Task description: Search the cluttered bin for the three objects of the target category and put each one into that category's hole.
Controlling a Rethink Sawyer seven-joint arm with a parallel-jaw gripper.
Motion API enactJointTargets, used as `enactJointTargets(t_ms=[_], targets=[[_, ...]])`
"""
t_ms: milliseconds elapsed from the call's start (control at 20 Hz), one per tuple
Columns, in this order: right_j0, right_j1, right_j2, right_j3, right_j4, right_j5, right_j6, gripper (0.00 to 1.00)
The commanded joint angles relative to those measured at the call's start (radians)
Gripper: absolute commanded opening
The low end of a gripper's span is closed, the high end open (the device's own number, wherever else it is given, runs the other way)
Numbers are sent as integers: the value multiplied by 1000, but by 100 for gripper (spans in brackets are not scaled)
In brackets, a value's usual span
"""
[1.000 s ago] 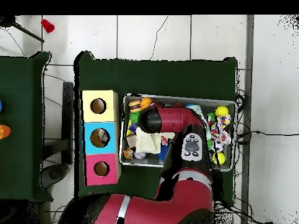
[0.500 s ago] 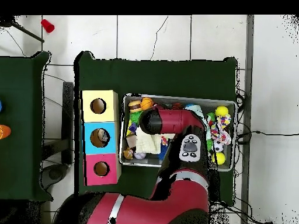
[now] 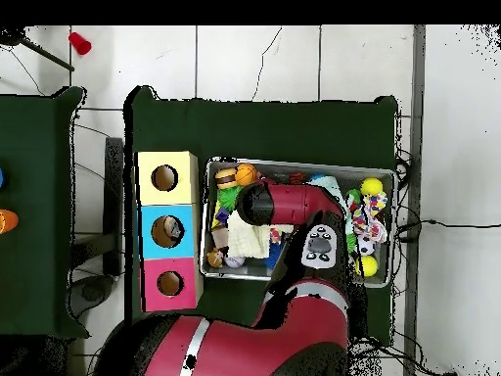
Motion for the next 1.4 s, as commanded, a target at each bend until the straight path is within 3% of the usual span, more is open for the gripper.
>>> enactJointTargets(t_ms=[50, 500, 600, 850, 950, 1400], targets=[[-34, 131, 62, 40, 24, -5, 130, 0], [-36, 94, 78, 54, 28, 34, 111, 0], [-24, 53, 71, 75, 30, 69, 103, 0], [11, -151, 58, 183, 32, 194, 62, 0], [19, -200, 54, 193, 35, 238, 47, 0], [32, -244, 60, 188, 26, 291, 58, 0]])
